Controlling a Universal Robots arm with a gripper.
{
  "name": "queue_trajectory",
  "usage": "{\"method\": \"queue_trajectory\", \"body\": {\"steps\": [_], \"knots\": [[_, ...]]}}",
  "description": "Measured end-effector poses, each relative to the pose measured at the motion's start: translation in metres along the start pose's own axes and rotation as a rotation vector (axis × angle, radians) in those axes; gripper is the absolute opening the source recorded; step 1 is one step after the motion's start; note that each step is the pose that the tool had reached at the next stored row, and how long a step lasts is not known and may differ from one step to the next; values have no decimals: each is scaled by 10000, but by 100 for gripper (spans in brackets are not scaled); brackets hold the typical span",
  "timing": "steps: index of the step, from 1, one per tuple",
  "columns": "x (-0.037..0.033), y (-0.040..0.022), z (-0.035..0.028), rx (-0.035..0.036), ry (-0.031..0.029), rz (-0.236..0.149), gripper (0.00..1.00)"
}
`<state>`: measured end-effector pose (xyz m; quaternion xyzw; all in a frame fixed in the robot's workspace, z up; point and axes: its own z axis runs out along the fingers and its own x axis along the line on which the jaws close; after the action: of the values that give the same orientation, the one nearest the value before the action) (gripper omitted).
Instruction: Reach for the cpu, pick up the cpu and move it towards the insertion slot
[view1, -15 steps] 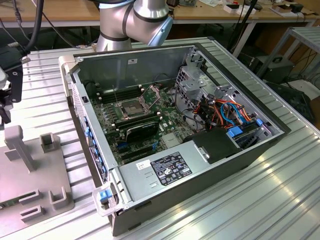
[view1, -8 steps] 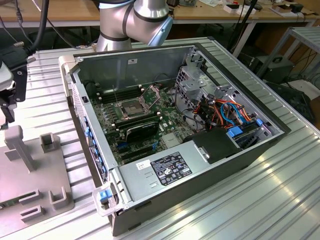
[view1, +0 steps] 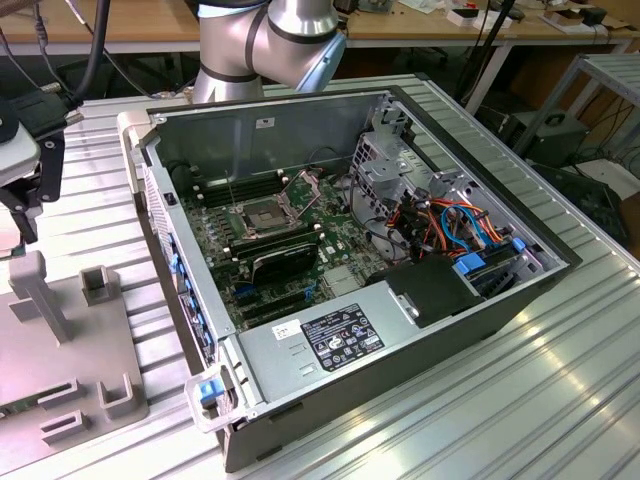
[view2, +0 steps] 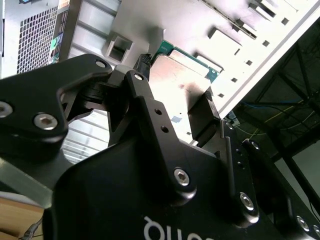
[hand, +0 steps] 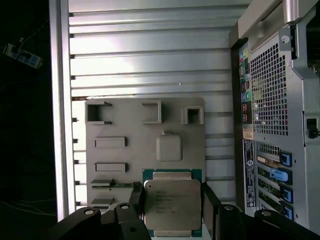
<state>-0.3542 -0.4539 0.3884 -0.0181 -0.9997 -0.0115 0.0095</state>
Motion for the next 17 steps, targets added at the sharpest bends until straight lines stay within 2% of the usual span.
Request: {"method": "queue_trajectory", "body": {"steps": [17], "knots": [[-101,4,-2,0,1,0,55]]}}
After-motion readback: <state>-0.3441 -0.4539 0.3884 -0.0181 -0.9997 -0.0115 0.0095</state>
